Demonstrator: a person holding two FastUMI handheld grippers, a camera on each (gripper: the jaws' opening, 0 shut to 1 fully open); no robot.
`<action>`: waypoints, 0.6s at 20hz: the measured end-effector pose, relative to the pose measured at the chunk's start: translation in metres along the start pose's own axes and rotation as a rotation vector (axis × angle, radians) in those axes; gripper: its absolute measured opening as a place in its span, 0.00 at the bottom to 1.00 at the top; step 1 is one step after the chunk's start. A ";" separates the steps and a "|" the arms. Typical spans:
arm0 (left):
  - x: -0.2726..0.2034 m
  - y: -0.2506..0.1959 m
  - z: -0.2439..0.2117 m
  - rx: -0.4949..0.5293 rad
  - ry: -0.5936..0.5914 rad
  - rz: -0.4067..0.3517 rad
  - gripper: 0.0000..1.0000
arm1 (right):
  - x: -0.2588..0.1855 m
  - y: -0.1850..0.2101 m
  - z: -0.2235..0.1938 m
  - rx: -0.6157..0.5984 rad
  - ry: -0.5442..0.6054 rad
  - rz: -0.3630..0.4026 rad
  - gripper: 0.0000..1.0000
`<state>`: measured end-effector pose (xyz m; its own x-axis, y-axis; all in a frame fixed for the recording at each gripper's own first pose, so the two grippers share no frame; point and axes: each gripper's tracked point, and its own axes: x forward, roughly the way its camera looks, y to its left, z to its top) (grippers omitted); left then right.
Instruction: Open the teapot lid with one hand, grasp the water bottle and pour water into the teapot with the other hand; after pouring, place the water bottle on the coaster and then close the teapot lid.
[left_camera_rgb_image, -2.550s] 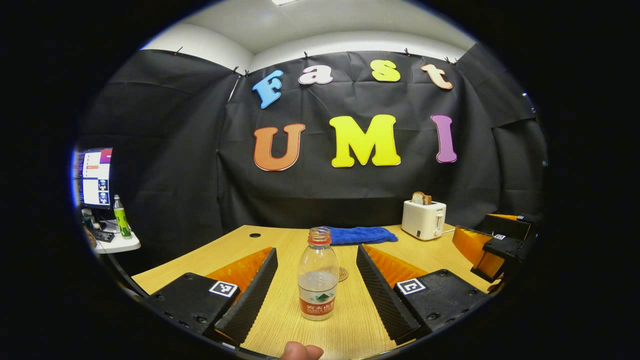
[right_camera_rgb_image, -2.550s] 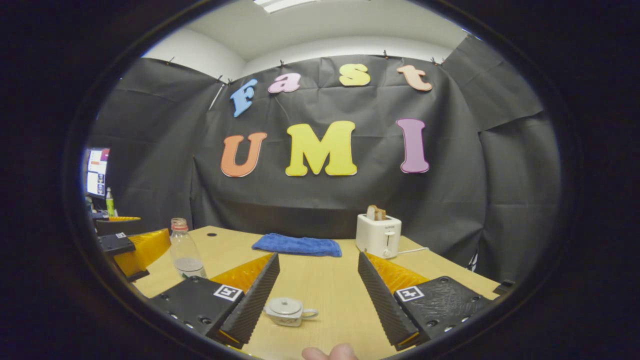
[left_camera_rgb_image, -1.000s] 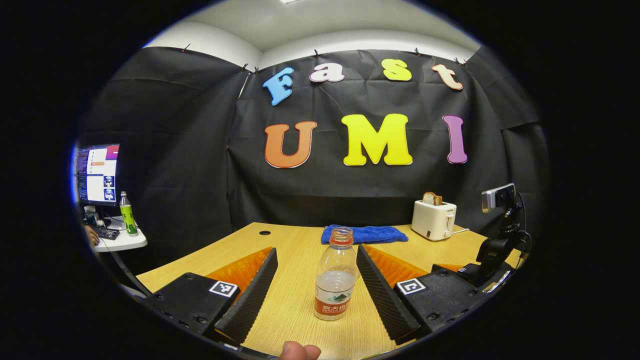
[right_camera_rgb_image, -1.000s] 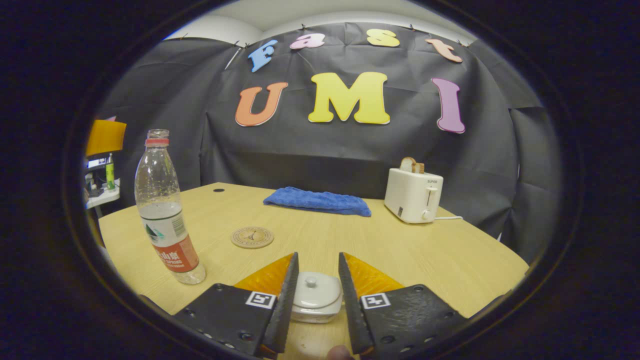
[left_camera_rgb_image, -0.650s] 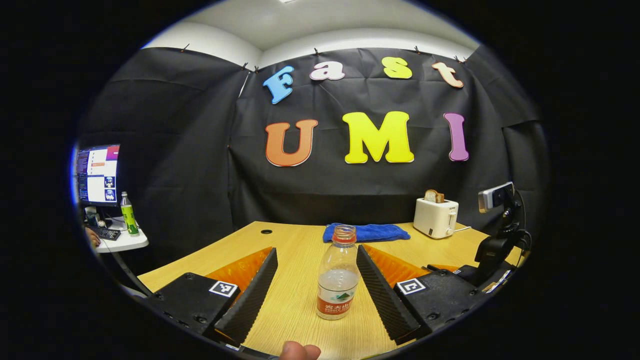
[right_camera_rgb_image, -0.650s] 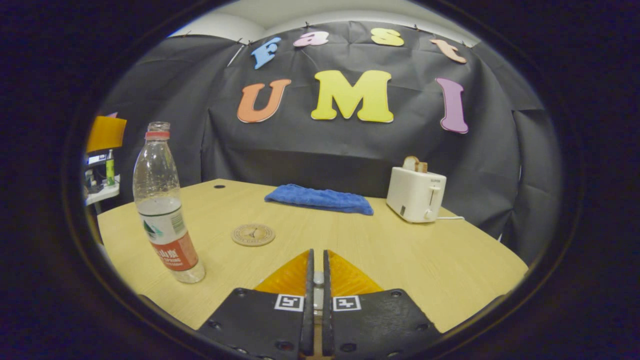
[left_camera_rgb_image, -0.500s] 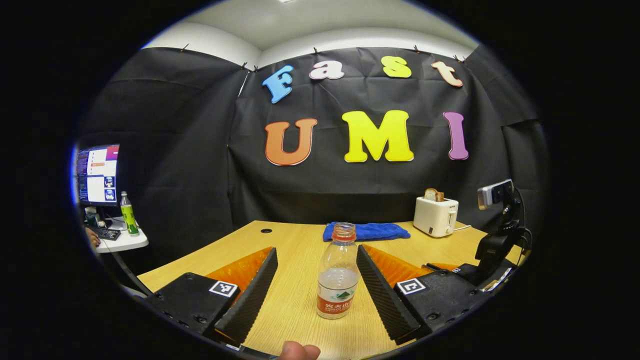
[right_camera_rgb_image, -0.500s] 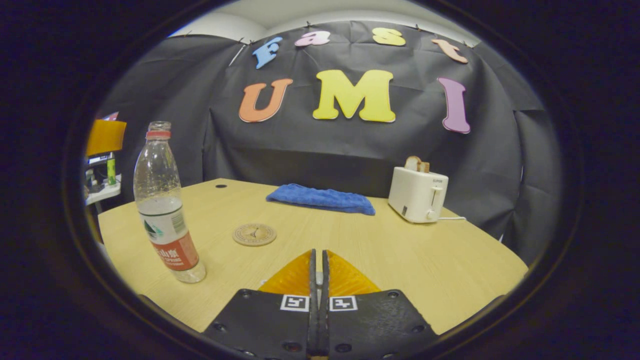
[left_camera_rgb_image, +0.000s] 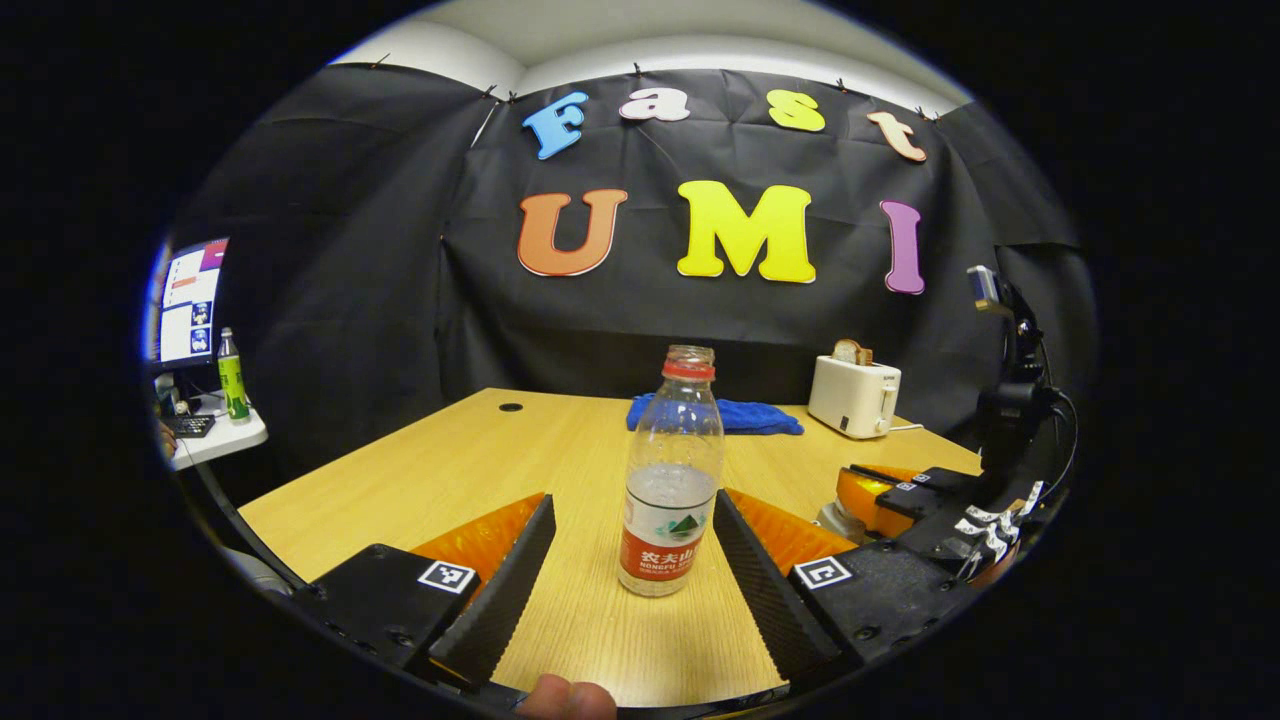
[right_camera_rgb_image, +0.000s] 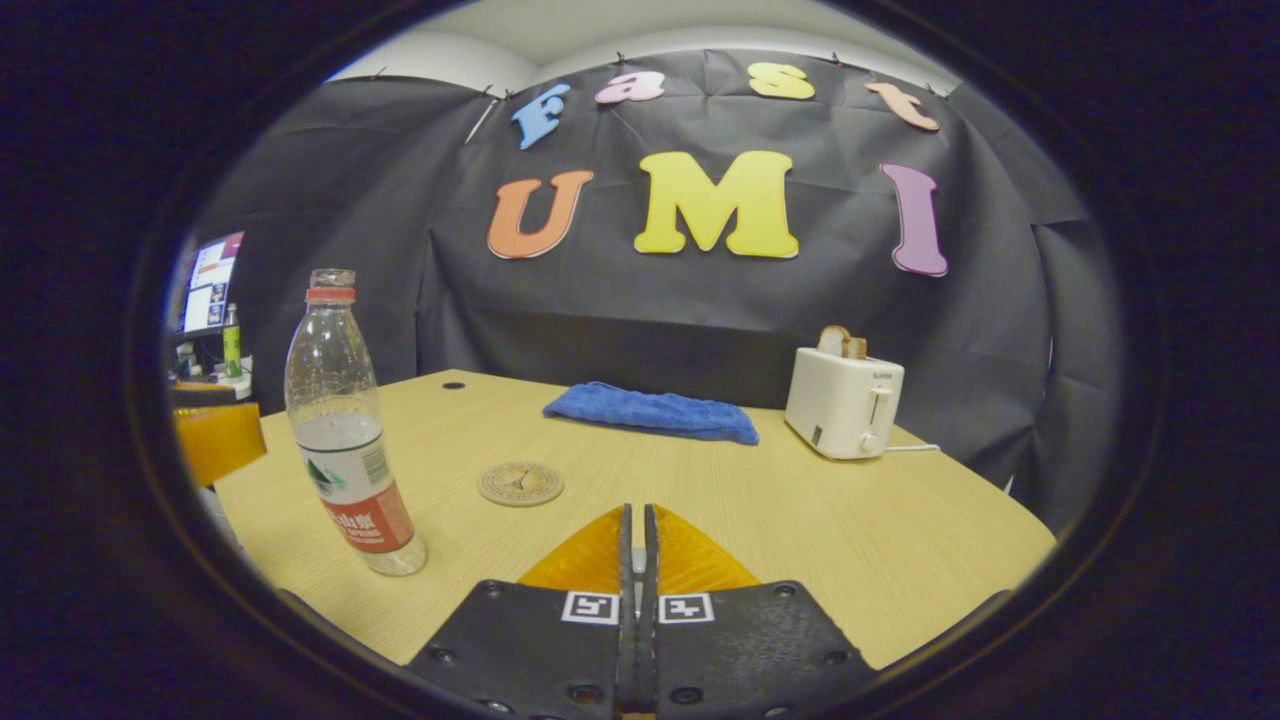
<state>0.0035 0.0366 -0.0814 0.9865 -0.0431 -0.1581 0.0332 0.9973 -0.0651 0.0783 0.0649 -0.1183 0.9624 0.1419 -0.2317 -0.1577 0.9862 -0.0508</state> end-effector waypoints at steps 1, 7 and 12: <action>0.003 -0.002 -0.005 0.004 0.012 -0.006 1.00 | -0.001 0.000 0.003 0.004 -0.004 0.004 0.00; 0.029 -0.008 -0.034 -0.003 0.080 -0.026 1.00 | -0.015 -0.008 0.022 0.002 -0.039 0.015 0.00; 0.048 -0.007 -0.041 0.002 0.092 -0.014 1.00 | -0.027 -0.022 0.020 0.006 -0.041 0.005 0.00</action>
<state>0.0437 0.0256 -0.1294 0.9669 -0.0623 -0.2475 0.0473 0.9967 -0.0663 0.0598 0.0414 -0.0911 0.9698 0.1505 -0.1918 -0.1617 0.9859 -0.0441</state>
